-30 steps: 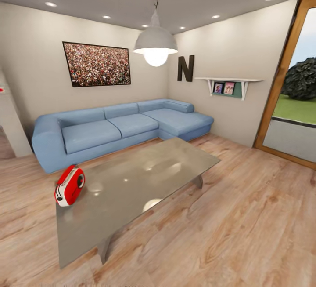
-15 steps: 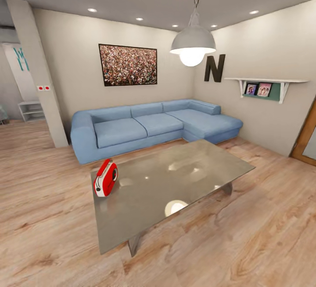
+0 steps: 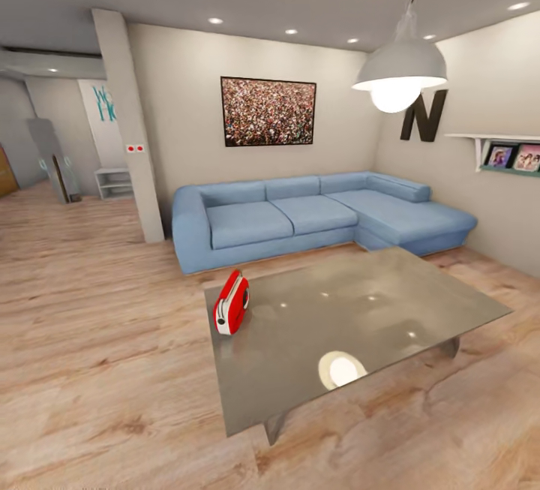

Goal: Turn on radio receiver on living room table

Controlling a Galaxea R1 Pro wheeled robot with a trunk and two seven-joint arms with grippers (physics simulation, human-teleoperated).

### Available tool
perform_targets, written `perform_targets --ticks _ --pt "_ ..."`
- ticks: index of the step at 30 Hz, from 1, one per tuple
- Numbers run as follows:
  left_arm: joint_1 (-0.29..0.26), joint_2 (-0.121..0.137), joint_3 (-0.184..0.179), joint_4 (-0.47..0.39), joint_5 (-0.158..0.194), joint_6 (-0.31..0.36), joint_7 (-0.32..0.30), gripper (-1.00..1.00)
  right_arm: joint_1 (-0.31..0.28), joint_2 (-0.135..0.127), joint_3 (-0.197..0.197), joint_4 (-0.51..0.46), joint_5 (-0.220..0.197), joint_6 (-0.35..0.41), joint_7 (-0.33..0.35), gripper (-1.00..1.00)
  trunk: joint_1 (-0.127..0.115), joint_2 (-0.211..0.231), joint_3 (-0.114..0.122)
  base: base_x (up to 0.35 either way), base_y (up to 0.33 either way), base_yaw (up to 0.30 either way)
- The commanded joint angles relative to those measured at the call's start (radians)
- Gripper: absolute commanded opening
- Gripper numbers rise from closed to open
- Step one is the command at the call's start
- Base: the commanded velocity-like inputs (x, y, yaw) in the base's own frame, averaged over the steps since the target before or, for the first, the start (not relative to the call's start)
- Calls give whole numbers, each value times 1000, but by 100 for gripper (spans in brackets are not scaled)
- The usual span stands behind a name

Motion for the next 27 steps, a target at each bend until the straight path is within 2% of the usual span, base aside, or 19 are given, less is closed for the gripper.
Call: perform_targets --ticks 1,20,27 --pt "0 0 0 0 0 0 0 100 0 0 0 0 0 0 0 100 0 0 0 225 199 300" --pt "-1 0 0 0 0 0 1 100 0 0 0 0 0 0 0 100 0 0 0 215 207 300" --pt "0 -1 -1 0 0 -1 0 100 0 0 0 0 0 0 0 100 0 0 0 55 58 300"
